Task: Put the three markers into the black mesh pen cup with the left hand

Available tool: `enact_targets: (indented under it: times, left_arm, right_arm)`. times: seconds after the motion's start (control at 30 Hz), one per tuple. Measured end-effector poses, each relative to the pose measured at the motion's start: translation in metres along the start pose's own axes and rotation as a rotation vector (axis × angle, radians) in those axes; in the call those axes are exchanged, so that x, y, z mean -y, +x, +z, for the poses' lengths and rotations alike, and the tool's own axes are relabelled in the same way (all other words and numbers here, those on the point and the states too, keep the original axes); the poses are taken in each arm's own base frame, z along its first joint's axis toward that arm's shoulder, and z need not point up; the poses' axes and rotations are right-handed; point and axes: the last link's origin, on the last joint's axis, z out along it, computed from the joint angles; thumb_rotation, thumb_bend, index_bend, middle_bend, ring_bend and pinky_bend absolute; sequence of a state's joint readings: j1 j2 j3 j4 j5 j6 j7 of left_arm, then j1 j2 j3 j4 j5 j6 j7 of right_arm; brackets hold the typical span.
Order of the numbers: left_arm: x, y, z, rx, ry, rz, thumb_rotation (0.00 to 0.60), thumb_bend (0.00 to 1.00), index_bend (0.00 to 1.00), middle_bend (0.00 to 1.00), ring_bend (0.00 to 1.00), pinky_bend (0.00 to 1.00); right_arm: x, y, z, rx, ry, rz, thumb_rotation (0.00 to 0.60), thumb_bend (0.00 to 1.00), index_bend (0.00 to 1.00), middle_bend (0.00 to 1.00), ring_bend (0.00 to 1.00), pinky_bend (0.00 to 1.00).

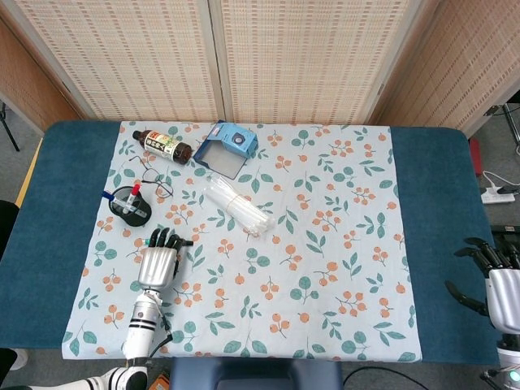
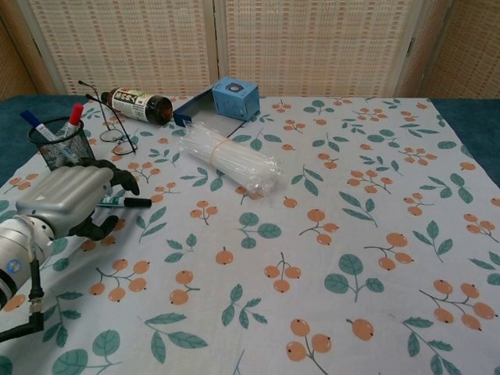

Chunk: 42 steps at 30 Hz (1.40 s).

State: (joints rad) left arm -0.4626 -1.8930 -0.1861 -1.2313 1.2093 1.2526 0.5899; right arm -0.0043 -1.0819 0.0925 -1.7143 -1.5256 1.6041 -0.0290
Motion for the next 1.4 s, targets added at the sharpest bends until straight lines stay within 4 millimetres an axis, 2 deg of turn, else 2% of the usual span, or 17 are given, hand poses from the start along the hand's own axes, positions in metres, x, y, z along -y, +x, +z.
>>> enact_targets:
  times: [0.27, 0.43, 0.57, 0.7, 0.77, 1.13, 1.23, 1.4]
  left_arm:
    - [-0.009, -0.005, 0.020, 0.016, 0.012, 0.040, 0.600, 0.41, 0.33, 0.24, 0.09, 0.10]
    - [-0.009, -0.009, 0.024, 0.030, 0.030, 0.070, 0.600, 0.41, 0.37, 0.33, 0.12, 0.10]
    - [-0.006, -0.012, 0.028, 0.026, 0.049, 0.125, 0.600, 0.41, 0.41, 0.49, 0.17, 0.13]
    - [-0.002, -0.015, 0.032, 0.001, 0.076, 0.182, 0.600, 0.42, 0.53, 0.75, 0.29, 0.19]
    - [-0.001, -0.016, 0.033, -0.011, 0.089, 0.202, 0.600, 0.42, 0.58, 0.80, 0.30, 0.20]
    - [0.001, -0.007, 0.027, -0.052, 0.084, 0.149, 0.600, 0.42, 0.60, 0.81, 0.30, 0.20]
    - [0.003, 0.003, 0.023, -0.069, 0.075, 0.120, 0.600, 0.42, 0.60, 0.80, 0.30, 0.20]
    - [0.013, 0.038, 0.011, -0.108, 0.058, 0.022, 0.600, 0.42, 0.61, 0.80, 0.30, 0.19]
  right_arm:
    - [-0.003, 0.000, 0.001, 0.002, -0.007, 0.004, 0.600, 0.10, 0.41, 0.26, 0.34, 0.16]
    - [-0.005, 0.000, 0.002, -0.001, -0.013, 0.005, 0.600, 0.10, 0.41, 0.26, 0.34, 0.16]
    - [-0.005, 0.001, 0.002, -0.007, -0.014, 0.004, 0.600, 0.10, 0.41, 0.26, 0.34, 0.16]
    - [-0.006, 0.002, 0.002, -0.010, -0.019, 0.002, 0.600, 0.10, 0.41, 0.26, 0.35, 0.16]
    - [-0.006, 0.002, 0.002, -0.011, -0.019, 0.002, 0.600, 0.10, 0.42, 0.26, 0.35, 0.16]
    - [-0.005, 0.001, 0.002, -0.012, -0.015, 0.001, 0.600, 0.10, 0.42, 0.26, 0.35, 0.16]
    - [-0.006, 0.003, 0.001, -0.018, -0.015, 0.004, 0.600, 0.10, 0.42, 0.26, 0.35, 0.16]
    - [-0.005, 0.004, 0.001, -0.021, -0.008, 0.008, 0.600, 0.10, 0.42, 0.26, 0.35, 0.16]
